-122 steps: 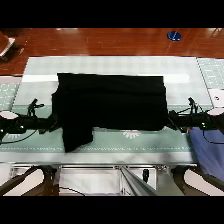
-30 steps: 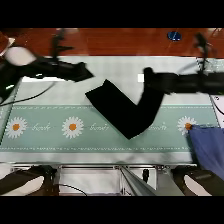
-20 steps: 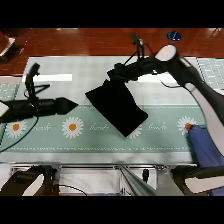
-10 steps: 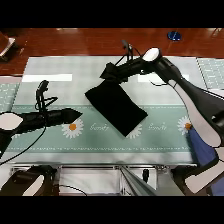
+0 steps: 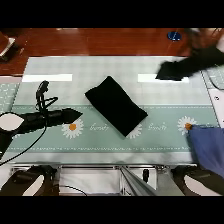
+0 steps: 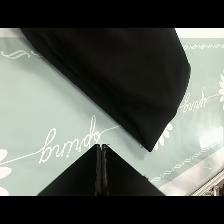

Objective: Fold the shirts.

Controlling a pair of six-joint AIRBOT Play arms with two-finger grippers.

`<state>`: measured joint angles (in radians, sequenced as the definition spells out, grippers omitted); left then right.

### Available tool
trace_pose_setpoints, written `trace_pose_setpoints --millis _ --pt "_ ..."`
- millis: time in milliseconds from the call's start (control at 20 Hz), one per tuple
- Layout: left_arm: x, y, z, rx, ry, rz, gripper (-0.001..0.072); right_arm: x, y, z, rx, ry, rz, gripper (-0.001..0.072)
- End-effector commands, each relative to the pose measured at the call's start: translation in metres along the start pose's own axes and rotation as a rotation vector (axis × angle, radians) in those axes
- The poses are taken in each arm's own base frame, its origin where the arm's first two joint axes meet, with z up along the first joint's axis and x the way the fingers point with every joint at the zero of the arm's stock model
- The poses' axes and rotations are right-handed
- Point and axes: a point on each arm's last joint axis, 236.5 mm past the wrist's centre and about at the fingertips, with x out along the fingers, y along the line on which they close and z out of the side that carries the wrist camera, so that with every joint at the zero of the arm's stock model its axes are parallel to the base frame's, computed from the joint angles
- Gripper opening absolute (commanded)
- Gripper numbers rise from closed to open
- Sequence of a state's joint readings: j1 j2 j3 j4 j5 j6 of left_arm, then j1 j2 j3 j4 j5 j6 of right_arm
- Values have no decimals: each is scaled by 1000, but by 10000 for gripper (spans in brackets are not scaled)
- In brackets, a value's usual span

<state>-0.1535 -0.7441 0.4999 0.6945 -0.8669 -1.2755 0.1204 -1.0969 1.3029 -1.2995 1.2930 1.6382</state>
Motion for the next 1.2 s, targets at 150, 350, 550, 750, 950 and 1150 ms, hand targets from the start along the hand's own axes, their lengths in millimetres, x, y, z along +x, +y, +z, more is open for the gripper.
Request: trace_pose_setpoints --millis 150,350,550,750,950,1150 --pt "0 0 0 0 -3 1 16 38 -58 -147 464 -121 -44 412" --pt "0 0 1 0 -4 1 16 89 -16 -194 612 27 188 411" --pt "0 1 4 0 -16 5 16 119 2 -206 632 167 271 411" --pt "0 2 6 -1 -28 8 16 145 25 -211 618 270 340 411" --pt "0 2 6 -1 -28 8 16 167 33 -195 574 306 317 411" --pt "0 2 6 -1 -28 8 16 191 32 -184 586 366 301 411"
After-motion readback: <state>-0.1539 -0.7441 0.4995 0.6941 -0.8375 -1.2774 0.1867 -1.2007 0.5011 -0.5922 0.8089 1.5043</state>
